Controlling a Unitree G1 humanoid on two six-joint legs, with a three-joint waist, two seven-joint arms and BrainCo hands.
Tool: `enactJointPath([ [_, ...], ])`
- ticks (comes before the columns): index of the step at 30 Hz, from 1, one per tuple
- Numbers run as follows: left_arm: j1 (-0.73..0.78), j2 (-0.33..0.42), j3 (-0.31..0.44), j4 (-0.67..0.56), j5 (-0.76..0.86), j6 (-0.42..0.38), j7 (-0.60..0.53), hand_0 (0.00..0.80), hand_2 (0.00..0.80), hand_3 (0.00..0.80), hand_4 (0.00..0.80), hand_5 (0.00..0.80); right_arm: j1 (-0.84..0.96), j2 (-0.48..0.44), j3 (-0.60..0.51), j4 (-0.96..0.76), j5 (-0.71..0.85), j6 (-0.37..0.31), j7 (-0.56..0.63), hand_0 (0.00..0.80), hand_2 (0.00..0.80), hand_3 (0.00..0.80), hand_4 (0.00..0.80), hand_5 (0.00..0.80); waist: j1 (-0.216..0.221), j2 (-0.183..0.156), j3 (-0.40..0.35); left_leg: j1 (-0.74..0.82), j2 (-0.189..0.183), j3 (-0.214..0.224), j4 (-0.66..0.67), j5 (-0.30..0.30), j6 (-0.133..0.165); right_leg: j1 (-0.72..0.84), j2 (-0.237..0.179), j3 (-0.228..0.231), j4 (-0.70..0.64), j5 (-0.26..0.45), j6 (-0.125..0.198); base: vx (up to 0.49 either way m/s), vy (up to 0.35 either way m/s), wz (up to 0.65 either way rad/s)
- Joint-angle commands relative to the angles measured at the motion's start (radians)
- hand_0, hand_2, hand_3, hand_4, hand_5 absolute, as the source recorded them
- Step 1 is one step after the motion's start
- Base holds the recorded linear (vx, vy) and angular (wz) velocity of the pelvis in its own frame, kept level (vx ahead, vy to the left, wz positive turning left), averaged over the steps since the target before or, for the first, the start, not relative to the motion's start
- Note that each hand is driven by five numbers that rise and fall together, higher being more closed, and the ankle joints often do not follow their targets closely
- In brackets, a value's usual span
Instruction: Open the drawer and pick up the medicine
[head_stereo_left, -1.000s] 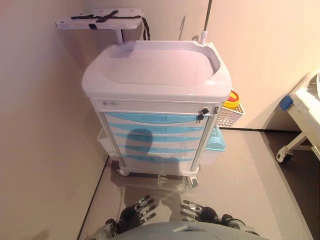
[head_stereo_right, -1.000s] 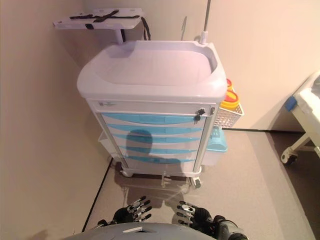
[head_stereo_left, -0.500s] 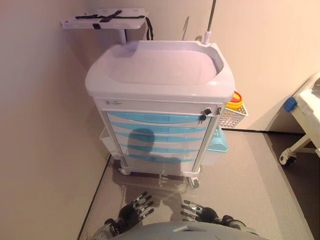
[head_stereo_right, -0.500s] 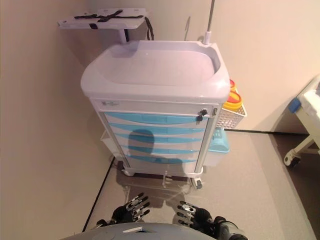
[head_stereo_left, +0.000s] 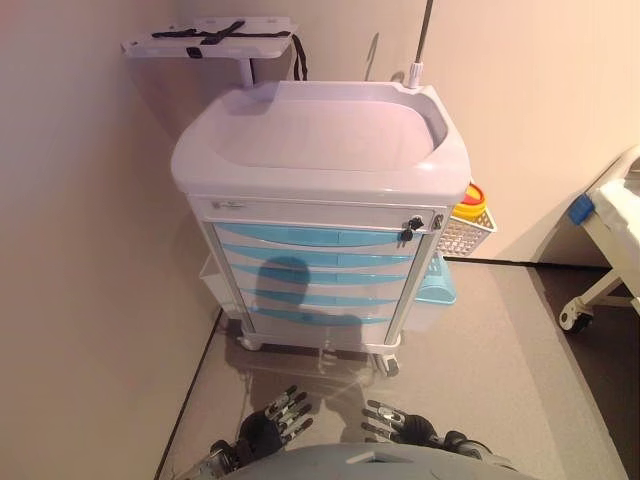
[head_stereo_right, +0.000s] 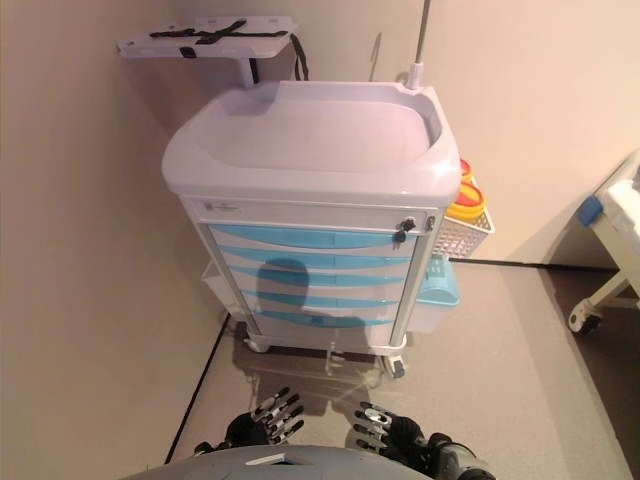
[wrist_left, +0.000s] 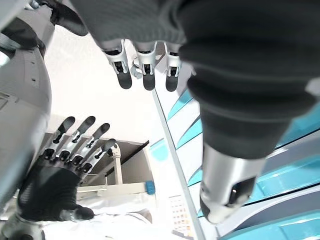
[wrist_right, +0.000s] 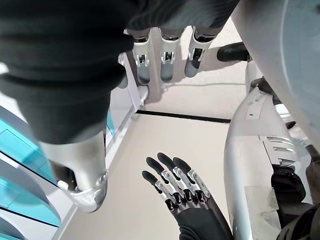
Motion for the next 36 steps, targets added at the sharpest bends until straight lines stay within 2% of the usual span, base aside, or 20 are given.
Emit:
enactJointPath([
  [1, -0.058, -0.048, 0.030, 0.061, -0.072, 0.037, -0.038, 0.000, 0.000, 0.000, 0.000, 0.000, -0.022, 0.029, -0.011, 0.058, 0.027, -0.006, 0.046, 0.000, 0.000, 0.000, 0.000, 0.000, 0.002, -0.008, 0.061, -0.049, -0.060, -0.003, 0.006, -0.002, 0.035, 0.069, 0.012, -0.027, 0.037, -0.071, 0.034, 0.054, 0.020, 0.00],
  [8, -0.065, -0.061, 0.070, 0.074, -0.181, 0.117, -0.053, 0.000, 0.000, 0.000, 0.000, 0.000, -0.008, 0.029, -0.020, 0.046, 0.050, -0.022, 0.047, 0.000, 0.000, 0.000, 0.000, 0.000, -0.006, -0.017, 0.100, -0.064, -0.046, 0.001, 0.022, -0.003, 0.037, 0.036, 0.001, -0.007, 0.082, -0.084, 0.035, 0.055, 0.025, 0.00],
  [14, -0.109, -0.073, 0.103, 0.065, -0.295, 0.167, -0.052, 0.000, 0.000, 0.000, 0.000, 0.000, 0.017, 0.036, -0.008, -0.007, 0.116, -0.056, 0.034, 0.000, 0.000, 0.000, 0.000, 0.000, -0.023, -0.036, 0.171, -0.129, -0.043, 0.000, 0.121, -0.034, 0.051, -0.050, -0.004, 0.024, 0.203, -0.121, 0.026, 0.007, 0.017, -0.01],
  [23, -0.205, -0.095, 0.140, -0.076, -0.473, 0.135, -0.068, 0.000, 0.000, 0.000, 0.000, 0.000, 0.031, 0.034, 0.006, -0.139, 0.206, -0.099, 0.020, 0.000, 0.000, 0.000, 0.000, 0.000, -0.060, -0.063, 0.315, -0.327, -0.049, 0.026, 0.354, -0.103, 0.068, -0.235, 0.001, 0.072, 0.356, -0.150, 0.019, -0.084, 0.000, -0.04],
  [29, -0.253, -0.096, 0.141, -0.170, -0.610, 0.129, -0.081, 0.000, 0.000, 0.000, 0.000, 0.000, 0.037, 0.024, -0.009, -0.231, 0.252, -0.063, -0.002, 0.000, 0.000, 0.000, 0.000, 0.000, -0.086, -0.070, 0.362, -0.452, -0.046, 0.030, 0.494, -0.140, 0.082, -0.358, 0.009, 0.105, 0.484, -0.175, 0.013, -0.051, 0.012, -0.07],
  [36, -0.342, -0.086, 0.150, -0.228, -0.713, 0.099, -0.081, 0.000, 0.000, 0.000, 0.000, 0.000, 0.020, 0.018, 0.005, -0.266, 0.245, -0.047, 0.010, 0.000, 0.000, 0.000, 0.000, 0.000, -0.112, -0.094, 0.400, -0.536, -0.032, 0.030, 0.551, -0.141, 0.084, -0.430, 0.033, 0.131, 0.512, -0.163, 0.009, -0.020, -0.011, -0.02],
])
